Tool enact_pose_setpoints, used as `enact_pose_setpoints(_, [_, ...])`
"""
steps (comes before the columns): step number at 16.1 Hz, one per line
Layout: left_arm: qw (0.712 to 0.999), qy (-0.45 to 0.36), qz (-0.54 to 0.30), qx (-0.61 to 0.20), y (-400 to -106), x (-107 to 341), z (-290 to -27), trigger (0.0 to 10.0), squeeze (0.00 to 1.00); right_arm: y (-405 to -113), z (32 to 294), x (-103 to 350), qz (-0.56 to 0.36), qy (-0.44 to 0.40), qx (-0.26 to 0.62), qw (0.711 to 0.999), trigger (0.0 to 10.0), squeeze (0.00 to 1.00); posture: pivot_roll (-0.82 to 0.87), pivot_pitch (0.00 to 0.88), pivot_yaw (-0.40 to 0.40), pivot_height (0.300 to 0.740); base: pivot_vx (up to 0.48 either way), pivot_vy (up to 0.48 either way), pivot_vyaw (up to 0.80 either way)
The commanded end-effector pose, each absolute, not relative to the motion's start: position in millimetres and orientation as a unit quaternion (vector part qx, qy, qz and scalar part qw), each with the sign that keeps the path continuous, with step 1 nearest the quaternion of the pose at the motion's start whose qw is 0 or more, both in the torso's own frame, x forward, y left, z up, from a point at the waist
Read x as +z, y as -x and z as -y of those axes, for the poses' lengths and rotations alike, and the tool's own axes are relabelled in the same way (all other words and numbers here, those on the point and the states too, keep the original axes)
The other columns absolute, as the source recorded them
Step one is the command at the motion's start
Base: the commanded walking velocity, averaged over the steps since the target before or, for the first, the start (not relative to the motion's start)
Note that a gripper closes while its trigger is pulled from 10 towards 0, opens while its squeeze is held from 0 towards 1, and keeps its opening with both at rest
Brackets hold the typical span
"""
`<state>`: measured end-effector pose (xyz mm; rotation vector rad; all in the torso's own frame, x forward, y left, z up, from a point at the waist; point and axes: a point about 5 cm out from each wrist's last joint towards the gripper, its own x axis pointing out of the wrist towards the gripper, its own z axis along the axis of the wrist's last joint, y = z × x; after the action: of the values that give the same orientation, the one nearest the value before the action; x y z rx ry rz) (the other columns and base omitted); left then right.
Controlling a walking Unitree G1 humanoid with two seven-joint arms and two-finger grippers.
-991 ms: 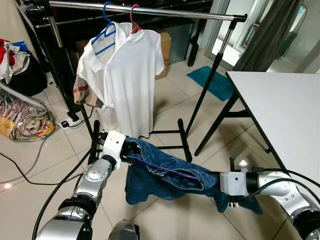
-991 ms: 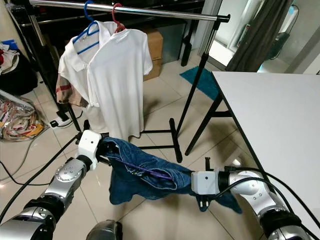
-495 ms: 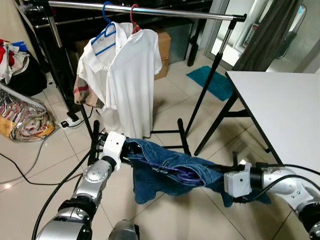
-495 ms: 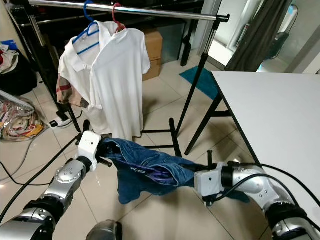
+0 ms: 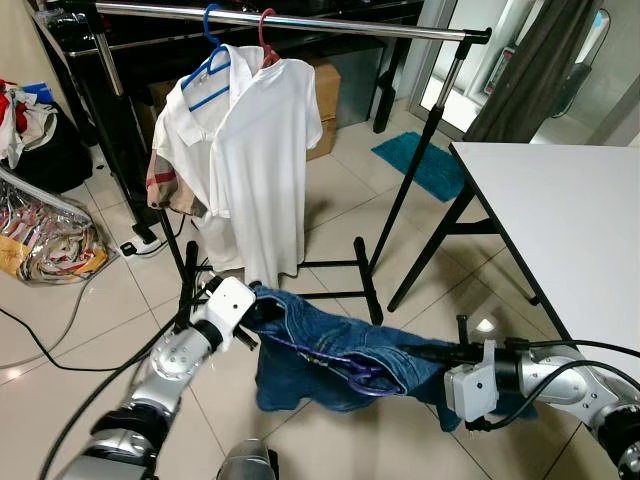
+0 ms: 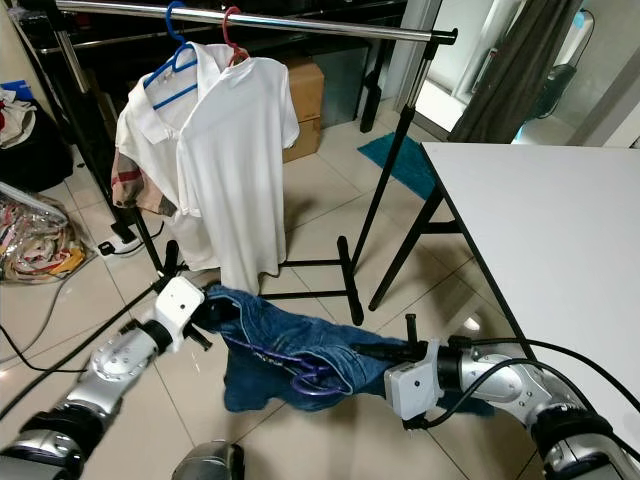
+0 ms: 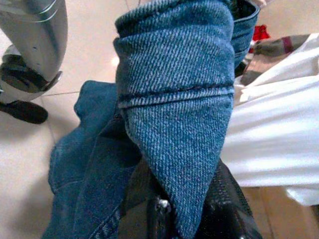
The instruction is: Hang hanger
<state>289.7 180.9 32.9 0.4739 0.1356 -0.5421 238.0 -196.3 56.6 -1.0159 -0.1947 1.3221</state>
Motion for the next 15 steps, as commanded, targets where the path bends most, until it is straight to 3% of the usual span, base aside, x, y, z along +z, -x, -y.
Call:
enact_pose_setpoints(1, [0.925,-0.246,-0.049,-0.285,-294,39,-175,10.0,0.0,-238,193,61,0.112,0.457,0.591,0.655,10.0,0.0,0.28,0.026,-0.061,0.74,0.0,0.0,0.0])
enact_pose_setpoints(3, [0.919,-0.256,-0.06,-0.295,-289,34,-178,10.0,0.0,-243,196,63,0.114,0.465,0.577,0.662,10.0,0.0,0.28,0.025,-0.063,0.74,0.0,0.0,0.0])
enact_pose_setpoints(5, [0.914,-0.245,-0.086,-0.312,-280,24,-180,10.0,0.0,-257,204,67,0.099,0.485,0.524,0.693,10.0,0.0,0.28,0.023,-0.064,0.74,0.0,0.0,0.0])
enact_pose_setpoints(8, [0.946,-0.144,-0.09,-0.275,-284,27,-183,10.0,0.0,-278,213,71,0.083,0.517,0.429,0.736,10.0,0.0,0.28,0.024,-0.067,0.74,0.0,0.0,0.0])
enact_pose_setpoints(11, [0.969,-0.072,-0.082,-0.223,-291,34,-193,10.0,0.0,-280,214,73,0.105,0.535,0.413,0.73,10.0,0.0,0.28,0.026,-0.07,0.74,0.0,0.0,0.0])
enact_pose_setpoints(15, [0.97,-0.073,-0.092,-0.214,-288,32,-203,10.0,0.0,-289,223,84,0.108,0.552,0.388,0.731,10.0,0.0,0.29,0.021,-0.072,0.74,0.0,0.0,0.0])
